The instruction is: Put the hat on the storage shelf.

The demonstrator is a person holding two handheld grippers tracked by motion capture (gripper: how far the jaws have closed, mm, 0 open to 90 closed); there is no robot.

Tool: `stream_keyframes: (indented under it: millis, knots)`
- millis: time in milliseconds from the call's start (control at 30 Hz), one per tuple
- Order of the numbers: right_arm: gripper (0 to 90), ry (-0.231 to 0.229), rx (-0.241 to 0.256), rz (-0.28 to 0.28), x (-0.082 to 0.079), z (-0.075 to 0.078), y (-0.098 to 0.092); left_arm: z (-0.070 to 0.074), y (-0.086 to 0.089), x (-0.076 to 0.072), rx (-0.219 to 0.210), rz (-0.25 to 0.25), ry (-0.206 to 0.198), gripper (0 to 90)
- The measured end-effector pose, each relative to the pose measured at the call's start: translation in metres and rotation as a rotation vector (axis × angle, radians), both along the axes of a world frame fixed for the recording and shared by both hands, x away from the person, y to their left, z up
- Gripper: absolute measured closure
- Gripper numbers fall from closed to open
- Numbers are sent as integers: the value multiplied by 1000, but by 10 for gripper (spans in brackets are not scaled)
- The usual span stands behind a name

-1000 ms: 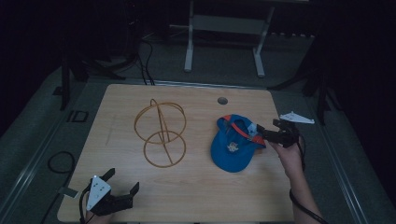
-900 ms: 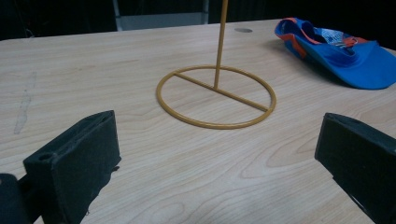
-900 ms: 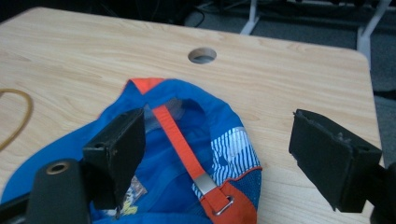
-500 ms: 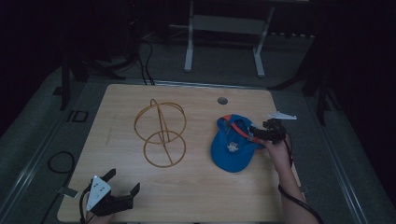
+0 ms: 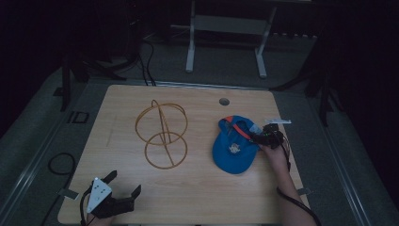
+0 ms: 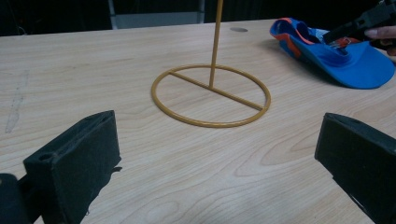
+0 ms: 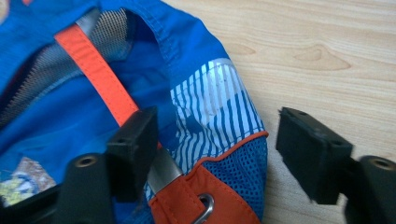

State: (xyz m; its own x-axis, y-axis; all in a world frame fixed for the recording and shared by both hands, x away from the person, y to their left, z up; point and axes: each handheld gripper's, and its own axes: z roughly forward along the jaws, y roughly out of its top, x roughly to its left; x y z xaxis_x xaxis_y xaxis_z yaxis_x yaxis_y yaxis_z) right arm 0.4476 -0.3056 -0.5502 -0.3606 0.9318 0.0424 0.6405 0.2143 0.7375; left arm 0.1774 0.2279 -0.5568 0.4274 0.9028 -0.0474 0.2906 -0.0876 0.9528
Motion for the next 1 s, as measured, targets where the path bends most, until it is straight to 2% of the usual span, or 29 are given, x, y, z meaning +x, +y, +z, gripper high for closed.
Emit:
stream_keyframes:
  millis: [233, 267, 367, 400, 433, 500, 600, 733, 1000]
  knots:
    - [397, 16, -19, 25, 1, -3, 4, 0, 1, 0, -6, 0, 0, 10]
    - [425, 16, -31, 29, 2, -2, 5, 0, 1, 0, -7, 1, -1, 10]
    - [609, 6, -82, 29, 0, -3, 11, 1, 1, -1, -3, 2, -3, 10]
    - [633, 4, -103, 28, 0, -4, 12, 1, 2, -1, -3, 1, -2, 10]
    - [685, 4, -100, 29, 0, -5, 13, 1, 2, -1, -4, 4, -3, 10]
    - [717, 4, -100, 35, -1, -5, 13, 1, 2, -1, -8, 6, -3, 10]
    - [825, 5, -119, 46, -1, -4, 15, 1, 2, -1, -5, 5, 0, 10]
    - [861, 6, -160, 45, -1, -2, 19, 1, 1, -1, -1, 3, -1, 10]
    - [869, -49, -135, 57, -7, 14, 17, 1, 2, 0, -10, 10, 6, 10]
